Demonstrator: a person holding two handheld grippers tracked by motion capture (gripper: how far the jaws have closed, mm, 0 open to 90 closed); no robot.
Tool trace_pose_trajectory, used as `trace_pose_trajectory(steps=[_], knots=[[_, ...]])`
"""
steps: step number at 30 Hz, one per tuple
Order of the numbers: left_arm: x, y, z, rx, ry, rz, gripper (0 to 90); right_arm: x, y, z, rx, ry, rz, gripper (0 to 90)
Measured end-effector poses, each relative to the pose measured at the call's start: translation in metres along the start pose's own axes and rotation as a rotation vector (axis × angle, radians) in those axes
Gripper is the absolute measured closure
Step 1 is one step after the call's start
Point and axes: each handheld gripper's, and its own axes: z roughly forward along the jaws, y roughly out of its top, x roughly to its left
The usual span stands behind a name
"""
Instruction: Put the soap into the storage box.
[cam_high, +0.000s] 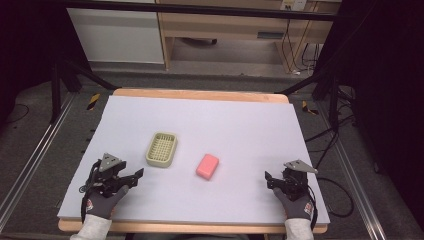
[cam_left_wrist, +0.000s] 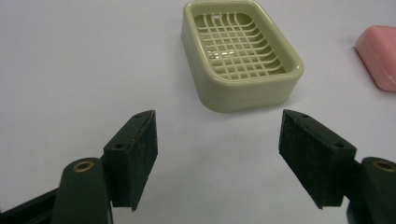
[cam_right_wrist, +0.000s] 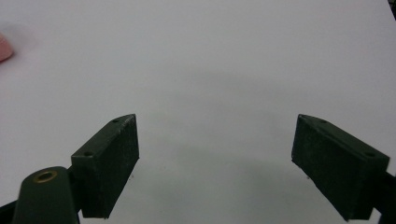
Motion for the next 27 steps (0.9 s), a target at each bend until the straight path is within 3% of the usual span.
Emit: trace_pose_trajectory(steps=[17, 27], knots=[[-0.020, 0.010, 0.002, -0.011, -0.057, 0.021, 28.0, 0.003, 0.001, 0.001, 0.005, 0.004, -0.020, 17.0], [-0.027, 0.013, 0.003, -0.013, -0.068, 0.040, 28.0, 0.004, 0.001, 0.000, 0.003, 0.009, -0.030, 21.3]])
